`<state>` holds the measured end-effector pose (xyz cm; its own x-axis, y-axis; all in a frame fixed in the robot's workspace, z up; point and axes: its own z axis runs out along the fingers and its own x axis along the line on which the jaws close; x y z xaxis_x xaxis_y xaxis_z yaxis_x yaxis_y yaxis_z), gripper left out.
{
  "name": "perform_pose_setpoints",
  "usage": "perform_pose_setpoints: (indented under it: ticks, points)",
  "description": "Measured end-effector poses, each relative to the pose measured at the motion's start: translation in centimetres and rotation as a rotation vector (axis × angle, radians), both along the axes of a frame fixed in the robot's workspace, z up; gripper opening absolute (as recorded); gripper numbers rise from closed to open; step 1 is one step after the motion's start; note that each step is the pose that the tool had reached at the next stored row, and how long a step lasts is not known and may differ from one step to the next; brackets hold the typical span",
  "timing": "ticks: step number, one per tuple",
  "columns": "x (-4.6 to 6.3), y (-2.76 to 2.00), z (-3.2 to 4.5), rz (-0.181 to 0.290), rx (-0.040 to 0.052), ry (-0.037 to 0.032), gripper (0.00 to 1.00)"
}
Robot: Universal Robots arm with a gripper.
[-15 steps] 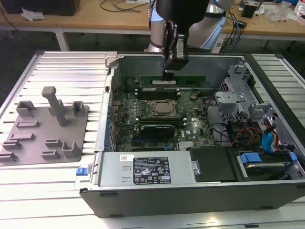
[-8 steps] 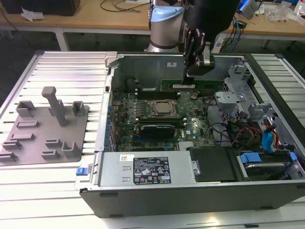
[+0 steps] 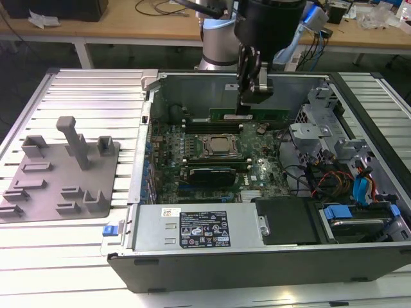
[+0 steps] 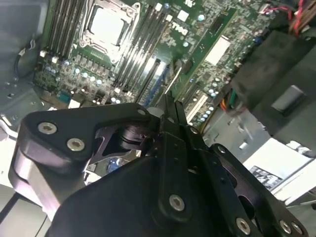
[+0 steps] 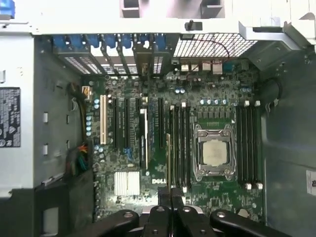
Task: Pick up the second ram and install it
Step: 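Pick up the second ram and move it above second insertion slot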
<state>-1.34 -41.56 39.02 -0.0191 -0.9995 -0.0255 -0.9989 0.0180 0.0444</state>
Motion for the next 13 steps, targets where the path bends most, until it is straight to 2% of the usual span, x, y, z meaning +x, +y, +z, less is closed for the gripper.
perform_pose_setpoints:
  ticks: [4,6,8,9,13]
  points:
    - [-1.5,0.44,-1.46,0.0,0.0,0.0,0.09]
    - [-1.7,0.82,-2.21,0.0,0.0,0.0,0.09]
    - [-2.4,1.44,-2.84,0.0,0.0,-0.0001,0.09]
    - [-2.7,1.69,-3.05,0.0,0.0002,-0.0002,0.09]
    - [-2.7,1.75,-3.06,0.0,0.0001,-0.0001,0.09]
